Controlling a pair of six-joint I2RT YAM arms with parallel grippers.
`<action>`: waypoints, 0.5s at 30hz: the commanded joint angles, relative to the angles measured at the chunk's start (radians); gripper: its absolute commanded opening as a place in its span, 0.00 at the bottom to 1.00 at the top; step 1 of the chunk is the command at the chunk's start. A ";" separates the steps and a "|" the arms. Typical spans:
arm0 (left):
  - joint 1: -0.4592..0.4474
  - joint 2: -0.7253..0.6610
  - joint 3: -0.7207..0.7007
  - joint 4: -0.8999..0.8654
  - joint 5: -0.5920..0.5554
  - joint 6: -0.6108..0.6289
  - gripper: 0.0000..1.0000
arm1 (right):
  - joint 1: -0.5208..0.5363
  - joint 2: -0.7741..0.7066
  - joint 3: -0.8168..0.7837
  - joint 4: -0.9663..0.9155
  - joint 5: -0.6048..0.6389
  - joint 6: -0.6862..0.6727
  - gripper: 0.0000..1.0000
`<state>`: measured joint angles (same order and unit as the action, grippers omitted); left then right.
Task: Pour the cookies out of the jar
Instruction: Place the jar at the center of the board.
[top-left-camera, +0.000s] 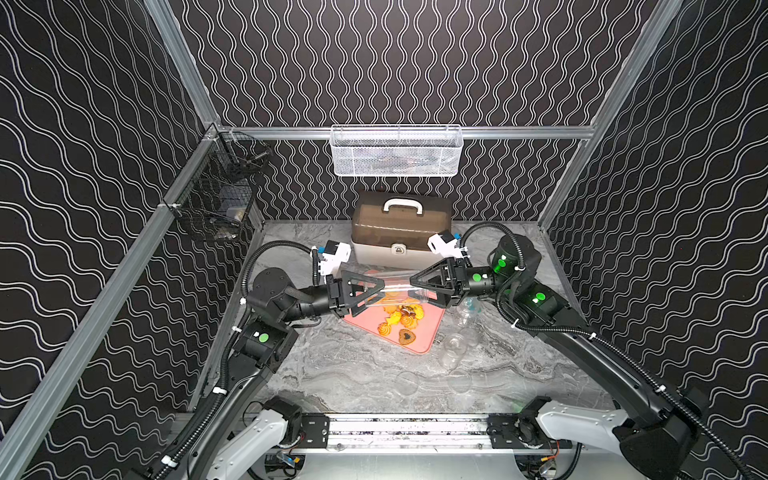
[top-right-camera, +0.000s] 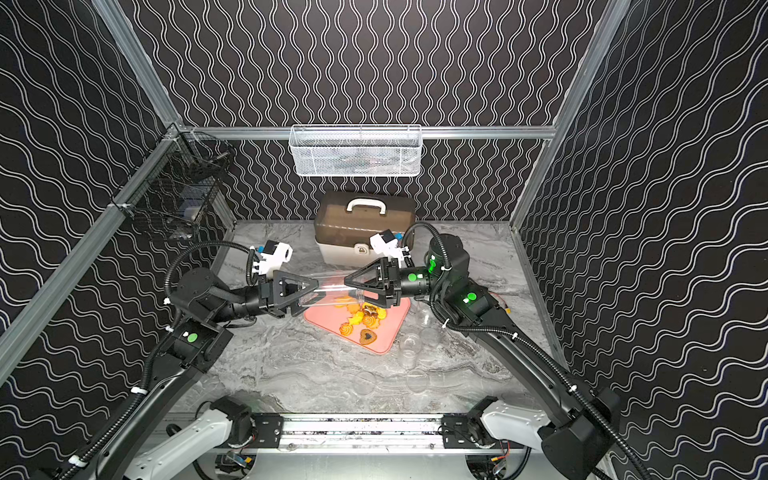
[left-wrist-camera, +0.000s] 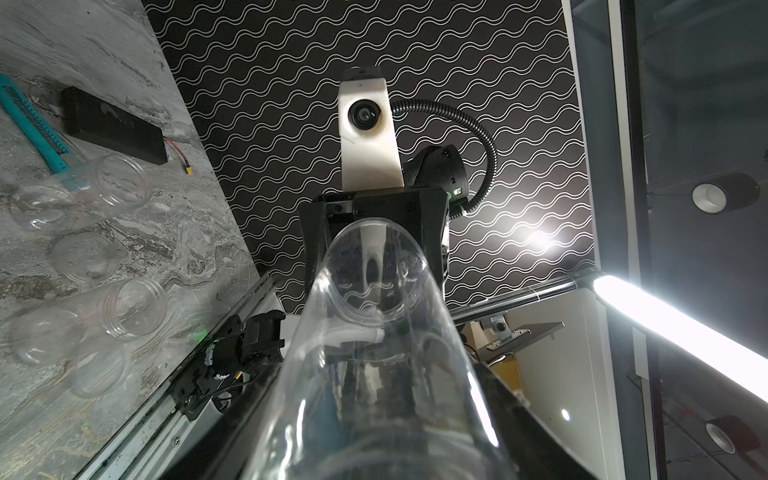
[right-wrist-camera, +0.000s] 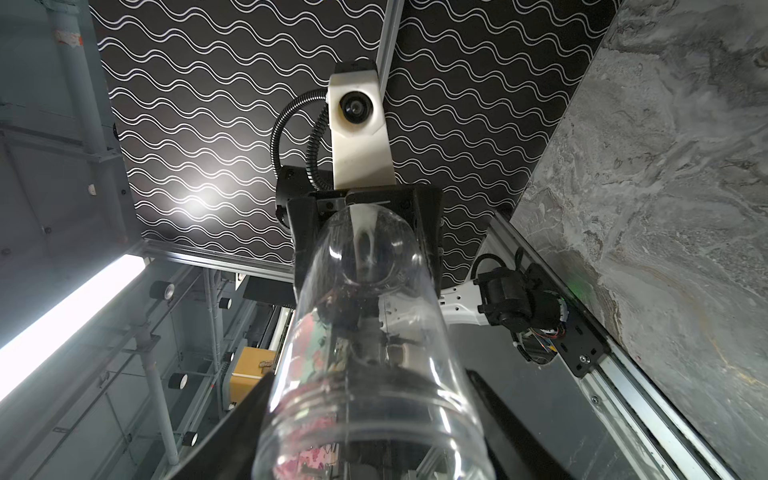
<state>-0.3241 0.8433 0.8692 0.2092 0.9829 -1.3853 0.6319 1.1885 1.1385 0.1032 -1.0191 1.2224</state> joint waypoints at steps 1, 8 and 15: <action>0.001 0.002 0.007 0.012 0.007 0.001 0.71 | 0.000 -0.003 0.000 0.060 -0.015 0.014 0.68; 0.000 -0.001 0.025 -0.070 -0.002 0.044 0.88 | 0.000 -0.011 0.000 0.039 -0.001 -0.002 0.67; 0.001 -0.005 0.112 -0.325 -0.046 0.210 0.99 | -0.006 -0.020 0.000 0.008 0.006 -0.024 0.67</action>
<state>-0.3237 0.8429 0.9409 0.0185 0.9619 -1.2896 0.6281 1.1748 1.1343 0.1066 -1.0214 1.2110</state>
